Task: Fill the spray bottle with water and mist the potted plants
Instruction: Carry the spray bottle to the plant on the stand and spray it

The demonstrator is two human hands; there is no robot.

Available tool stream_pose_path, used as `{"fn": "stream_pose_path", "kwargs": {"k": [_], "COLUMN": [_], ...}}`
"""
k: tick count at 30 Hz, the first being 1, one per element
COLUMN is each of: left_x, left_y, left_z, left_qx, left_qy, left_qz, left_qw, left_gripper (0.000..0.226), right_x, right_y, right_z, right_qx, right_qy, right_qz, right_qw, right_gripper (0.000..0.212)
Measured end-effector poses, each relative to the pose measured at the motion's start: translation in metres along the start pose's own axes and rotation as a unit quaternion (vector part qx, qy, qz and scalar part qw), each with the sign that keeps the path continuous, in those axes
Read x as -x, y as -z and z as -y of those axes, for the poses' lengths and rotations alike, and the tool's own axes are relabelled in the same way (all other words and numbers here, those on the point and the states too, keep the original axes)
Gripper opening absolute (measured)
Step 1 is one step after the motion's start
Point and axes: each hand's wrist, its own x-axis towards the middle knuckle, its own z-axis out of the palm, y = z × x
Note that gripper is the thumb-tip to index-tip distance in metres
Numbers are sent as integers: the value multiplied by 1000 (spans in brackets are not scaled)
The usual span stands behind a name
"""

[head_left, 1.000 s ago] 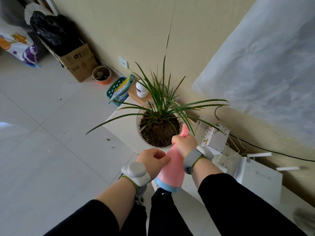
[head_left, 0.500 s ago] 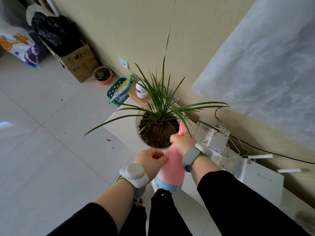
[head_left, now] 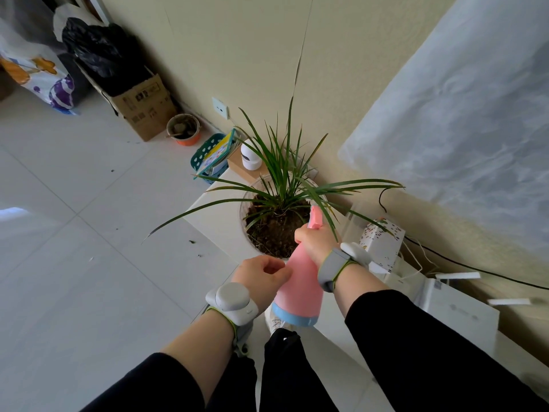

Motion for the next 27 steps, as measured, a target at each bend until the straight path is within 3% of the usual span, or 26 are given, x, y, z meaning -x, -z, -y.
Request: {"fn": "stream_pose_path", "kwargs": {"k": [5,13,27], "left_x": [1,3,10], "left_y": [2,7,19], "left_z": [1,1,11], "left_qx": [3,9,22], "left_qy": [1,6,15], "left_qz": [-5,-13,-39], "left_qw": [1000,1000,999], "left_gripper": [8,9,5], "right_x": [-2,-1,10], "right_y": [-4,-7,-18], "right_z": [3,8,25], "right_qx": [-20,-47,22], "right_qy": [-4,-11,9], "right_qz": [-10,15,50], "right_qw": [1000,999,998], "right_gripper": [30,9,27]}}
